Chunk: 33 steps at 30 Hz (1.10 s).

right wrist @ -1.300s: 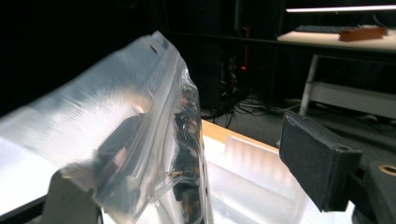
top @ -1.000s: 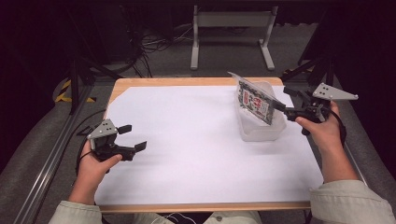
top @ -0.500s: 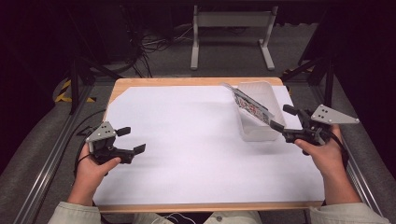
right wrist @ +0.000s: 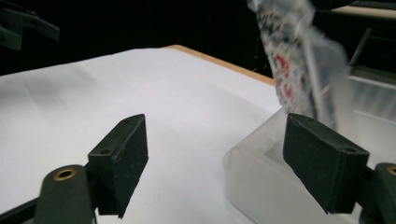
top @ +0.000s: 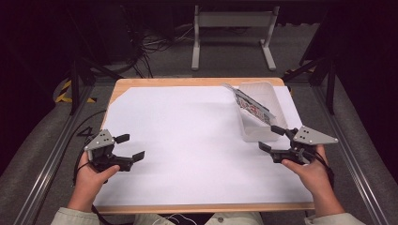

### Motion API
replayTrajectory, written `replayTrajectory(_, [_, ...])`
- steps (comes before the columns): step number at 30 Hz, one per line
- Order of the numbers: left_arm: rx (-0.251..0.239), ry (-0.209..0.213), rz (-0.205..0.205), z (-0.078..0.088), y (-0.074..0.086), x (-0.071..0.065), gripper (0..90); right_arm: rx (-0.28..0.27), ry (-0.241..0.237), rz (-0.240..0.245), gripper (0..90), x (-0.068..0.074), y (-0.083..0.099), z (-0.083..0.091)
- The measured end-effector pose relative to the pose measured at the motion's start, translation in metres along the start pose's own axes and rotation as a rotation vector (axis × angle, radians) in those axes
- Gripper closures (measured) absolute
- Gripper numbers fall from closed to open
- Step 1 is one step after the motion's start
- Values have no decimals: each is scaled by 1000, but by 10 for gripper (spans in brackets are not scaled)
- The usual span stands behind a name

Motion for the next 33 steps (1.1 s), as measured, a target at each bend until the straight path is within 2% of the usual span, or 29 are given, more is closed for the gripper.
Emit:
replayTrajectory(7, [-33, -8, 32, -2, 5, 1, 78, 35, -19, -29, 219, 7, 20, -16])
replayTrajectory(12, [-50, -12, 44, -6, 10, 0, 69, 79, -19, -24, 219, 9, 36, -26])
replayTrajectory(18, [-71, -18, 44, -10, 17, 1, 58, 111, -18, -40, 219, 8, 52, -36])
replayTrajectory(24, [-54, -32, 70, -17, 27, 2, 65, 153, -8, -42, 217, 4, 64, -42])
replayTrajectory(25, [-38, -35, 77, -20, 32, 2, 61, 182, -8, -32, 207, 5, 69, -45])
replayTrajectory(27, [-20, -39, 81, -23, 36, 1, 60, 198, -11, -29, 201, 5, 70, -47])
replayTrajectory(29, [9, -51, 60, -26, 41, 1, 66, 209, -7, -31, 195, 5, 71, -48])
replayTrajectory(33, [66, -65, 45, -31, 48, 1, 63, 246, -26, -30, 165, 6, 73, -51])
Point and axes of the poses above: each handheld gripper's, and its own axes: z roughly backward along the jaws, y roughly out of its underside, x roughly to its left, the point moved 7 cm from there along -z, roughly forward along the jaws, and after that the axes turned 3 degrees about -y, right-handed, at the moved point
